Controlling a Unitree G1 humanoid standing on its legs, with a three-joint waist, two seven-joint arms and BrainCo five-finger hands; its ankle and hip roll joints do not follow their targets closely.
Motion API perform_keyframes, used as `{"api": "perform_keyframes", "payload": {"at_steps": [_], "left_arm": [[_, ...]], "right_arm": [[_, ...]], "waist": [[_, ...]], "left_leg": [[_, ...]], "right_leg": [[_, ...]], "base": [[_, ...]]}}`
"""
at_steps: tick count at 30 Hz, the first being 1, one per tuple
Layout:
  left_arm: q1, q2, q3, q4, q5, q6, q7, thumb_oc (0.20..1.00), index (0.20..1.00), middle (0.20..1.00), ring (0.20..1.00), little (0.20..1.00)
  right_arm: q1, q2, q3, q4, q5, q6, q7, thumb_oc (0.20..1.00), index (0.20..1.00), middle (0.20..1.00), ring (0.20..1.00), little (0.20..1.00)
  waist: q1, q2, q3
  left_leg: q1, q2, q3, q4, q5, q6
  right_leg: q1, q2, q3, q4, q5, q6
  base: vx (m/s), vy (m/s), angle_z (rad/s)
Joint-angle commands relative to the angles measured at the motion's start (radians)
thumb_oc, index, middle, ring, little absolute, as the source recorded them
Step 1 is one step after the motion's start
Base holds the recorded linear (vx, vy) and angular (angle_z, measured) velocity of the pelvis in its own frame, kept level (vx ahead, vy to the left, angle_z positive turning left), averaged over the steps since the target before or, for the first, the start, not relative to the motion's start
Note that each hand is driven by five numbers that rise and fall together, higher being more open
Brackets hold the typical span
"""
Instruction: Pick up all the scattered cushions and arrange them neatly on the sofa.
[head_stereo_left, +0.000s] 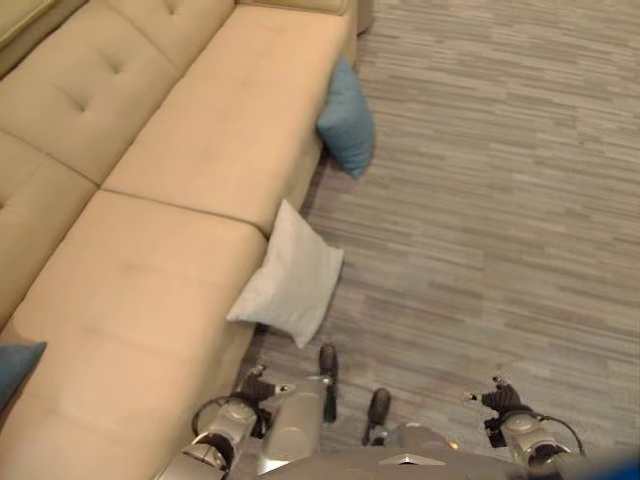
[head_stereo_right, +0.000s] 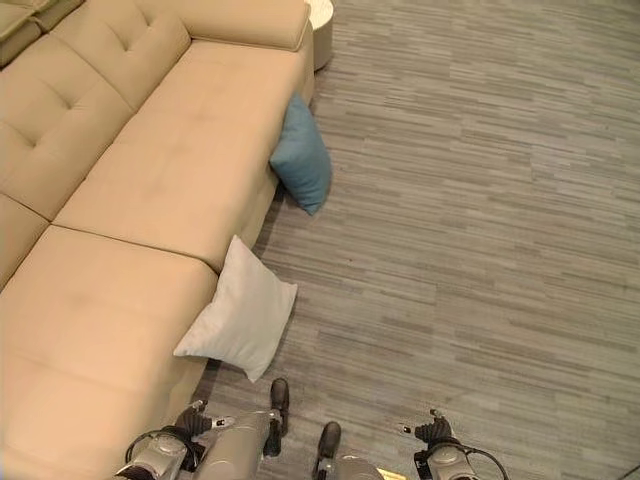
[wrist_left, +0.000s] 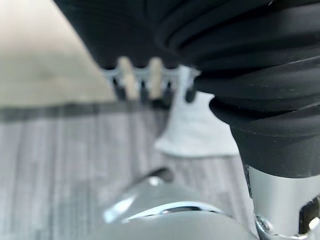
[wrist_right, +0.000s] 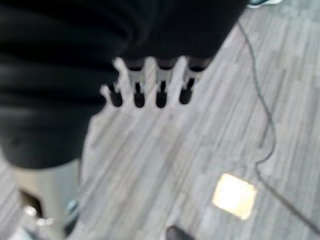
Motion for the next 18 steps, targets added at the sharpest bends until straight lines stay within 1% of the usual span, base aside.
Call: {"api": "perform_keyframes", "payload": {"at_steps": [1,2,3,4,5,6,7,9,10,11,12,13,14,15,16,17,18], "left_arm": [[0.010,-0.031,-0.022,0.010,0.012,-0.001,0.008,1.000,1.000,1.000,1.000,1.000],[0.019,-0.028,-0.004,0.006,0.002,-0.003,0.004,1.000,1.000,1.000,1.000,1.000],[0.021,-0.024,-0.001,0.001,-0.002,-0.003,0.005,1.000,1.000,1.000,1.000,1.000],[0.022,-0.018,0.002,0.000,-0.008,-0.003,0.005,1.000,1.000,1.000,1.000,1.000],[0.022,-0.018,0.002,0.000,-0.008,-0.003,0.005,1.000,1.000,1.000,1.000,1.000],[0.026,-0.016,0.008,0.003,-0.020,-0.006,0.009,1.000,1.000,1.000,1.000,1.000],[0.027,-0.015,0.012,0.007,-0.023,-0.007,0.012,1.000,1.000,1.000,1.000,1.000],[0.024,-0.014,0.017,0.017,-0.022,-0.009,0.014,1.000,1.000,1.000,1.000,1.000],[0.023,-0.014,0.015,0.026,-0.018,-0.010,0.019,1.000,1.000,1.000,1.000,1.000],[0.019,-0.014,0.014,0.031,-0.013,-0.011,0.022,1.000,1.000,1.000,1.000,1.000],[0.011,-0.016,0.009,0.038,-0.008,-0.013,0.024,1.000,1.000,1.000,1.000,1.000],[0.011,-0.016,0.009,0.038,-0.008,-0.013,0.024,1.000,1.000,1.000,1.000,1.000],[0.008,0.001,0.018,0.052,-0.013,-0.015,-0.001,1.000,1.000,1.000,1.000,1.000],[0.003,0.004,0.007,0.047,-0.008,-0.021,0.002,1.000,1.000,1.000,1.000,1.000],[0.012,0.005,0.008,0.054,-0.001,-0.024,0.001,1.000,1.000,1.000,1.000,1.000],[0.019,-0.004,0.011,0.052,-0.004,-0.026,0.006,1.000,1.000,1.000,1.000,1.000],[0.019,-0.008,0.012,0.050,-0.008,-0.027,0.004,1.000,1.000,1.000,1.000,1.000]], "right_arm": [[0.049,-0.025,-0.001,-0.022,-0.024,-0.005,0.001,1.000,1.000,1.000,1.000,1.000],[0.053,-0.020,0.008,-0.019,-0.065,0.005,0.011,1.000,1.000,1.000,1.000,1.000],[0.051,-0.020,0.011,-0.022,-0.072,0.005,0.010,1.000,1.000,1.000,1.000,1.000],[0.050,-0.020,0.009,-0.029,-0.068,0.005,0.014,1.000,1.000,1.000,1.000,1.000],[0.050,-0.020,0.009,-0.029,-0.068,0.005,0.014,1.000,1.000,1.000,1.000,1.000],[0.046,-0.017,0.007,-0.034,-0.062,0.000,0.013,1.000,1.000,1.000,1.000,1.000],[0.041,-0.014,0.009,-0.036,-0.060,0.000,0.013,1.000,1.000,1.000,1.000,1.000],[0.031,-0.013,0.012,-0.037,-0.058,0.000,0.014,1.000,1.000,1.000,1.000,1.000],[0.027,-0.012,0.014,-0.037,-0.055,-0.001,0.014,1.000,1.000,1.000,1.000,1.000],[0.026,-0.013,0.014,-0.037,-0.050,0.001,0.015,1.000,1.000,1.000,1.000,1.000],[0.029,-0.015,0.011,-0.027,-0.041,0.005,0.016,1.000,1.000,1.000,1.000,1.000],[0.029,-0.016,0.011,-0.027,-0.041,0.005,0.016,1.000,1.000,1.000,1.000,1.000],[0.006,-0.092,-0.030,0.009,0.006,0.043,0.091,1.000,1.000,1.000,1.000,1.000],[0.019,-0.074,-0.024,0.008,0.001,-0.005,0.048,1.000,1.000,1.000,1.000,1.000],[0.021,-0.070,-0.019,0.010,-0.002,0.006,0.055,1.000,1.000,1.000,1.000,1.000],[0.021,-0.060,-0.007,0.019,-0.012,-0.001,0.047,1.000,1.000,1.000,1.000,1.000],[0.020,-0.055,-0.006,0.020,-0.010,-0.002,0.047,1.000,1.000,1.000,1.000,1.000]], "waist": [[0.006,0.024,-0.054],[0.011,0.043,-0.058],[0.007,0.046,-0.048],[0.004,0.054,-0.048],[0.004,0.054,-0.048],[0.002,0.062,-0.046],[0.001,0.061,-0.041],[-0.003,0.059,-0.046],[-0.010,0.056,-0.044],[-0.019,0.052,-0.046],[-0.030,0.046,-0.051],[-0.031,0.046,-0.050],[-0.028,0.032,-0.057],[-0.018,0.022,-0.063],[-0.014,0.015,-0.070],[-0.001,0.007,-0.080],[0.004,0.003,-0.083]], "left_leg": [[0.054,-0.027,-0.045,0.019,-0.098,0.011],[0.103,-0.041,-0.067,-0.019,-0.115,0.043],[0.118,-0.047,-0.074,-0.016,-0.118,0.056],[0.124,-0.047,-0.085,-0.016,-0.120,0.061],[0.123,-0.047,-0.085,-0.016,-0.120,0.061],[0.140,-0.051,-0.115,-0.009,-0.135,0.065],[0.153,-0.055,-0.130,-0.009,-0.142,0.062],[0.152,-0.054,-0.152,-0.007,-0.146,0.049],[0.158,-0.057,-0.169,-0.002,-0.154,0.043],[0.164,-0.063,-0.195,0.002,-0.159,0.037],[0.168,-0.075,-0.255,0.006,-0.165,0.025],[0.169,-0.075,-0.256,0.007,-0.167,0.025],[0.175,-0.072,-0.287,0.009,-0.171,0.012],[0.178,-0.075,-0.319,0.013,-0.174,0.006],[0.175,-0.075,-0.337,0.018,-0.176,0.000],[0.170,-0.057,-0.361,0.010,-0.164,-0.014],[0.167,-0.044,-0.376,0.003,-0.154,-0.024]], "right_leg": [[-0.133,-0.068,0.042,0.226,-0.055,0.099],[-0.205,-0.121,0.027,0.412,-0.017,0.149],[-0.235,-0.140,0.034,0.498,0.010,0.164],[-0.258,-0.145,0.044,0.542,0.021,0.165],[-0.259,-0.145,0.044,0.543,0.020,0.165],[-0.287,-0.146,0.075,0.564,0.012,0.150],[-0.293,-0.144,0.100,0.532,-0.002,0.142],[-0.309,-0.150,0.140,0.435,0.007,0.141],[-0.320,-0.146,0.181,0.389,0.014,0.144],[-0.330,-0.135,0.246,0.341,0.030,0.153],[-0.344,-0.113,0.364,0.286,0.053,0.170],[-0.343,-0.113,0.363,0.286,0.053,0.170],[-0.342,-0.109,0.384,0.274,0.062,0.174],[-0.323,-0.123,0.361,0.245,0.067,0.171],[-0.298,-0.137,0.333,0.212,0.070,0.171],[-0.264,-0.139,0.291,0.180,0.070,0.165],[-0.251,-0.132,0.276,0.168,0.064,0.161]], "base": [[0.16,0.164,-0.05],[0.19,0.196,0.03],[0.16,0.168,0.20],[0.05,0.043,0.23],[0.11,-0.005,0.59],[0.14,-0.053,0.76],[0.17,-0.110,0.47],[0.13,-0.165,0.47],[0.18,-0.190,0.72],[0.24,-0.282,0.65],[0.18,-0.219,0.57],[0.18,-0.270,0.93],[0.14,-0.247,1.35],[0.17,-0.342,1.46],[0.14,-0.432,1.43],[0.08,-0.422,1.26],[0.06,-0.441,1.09]]}}
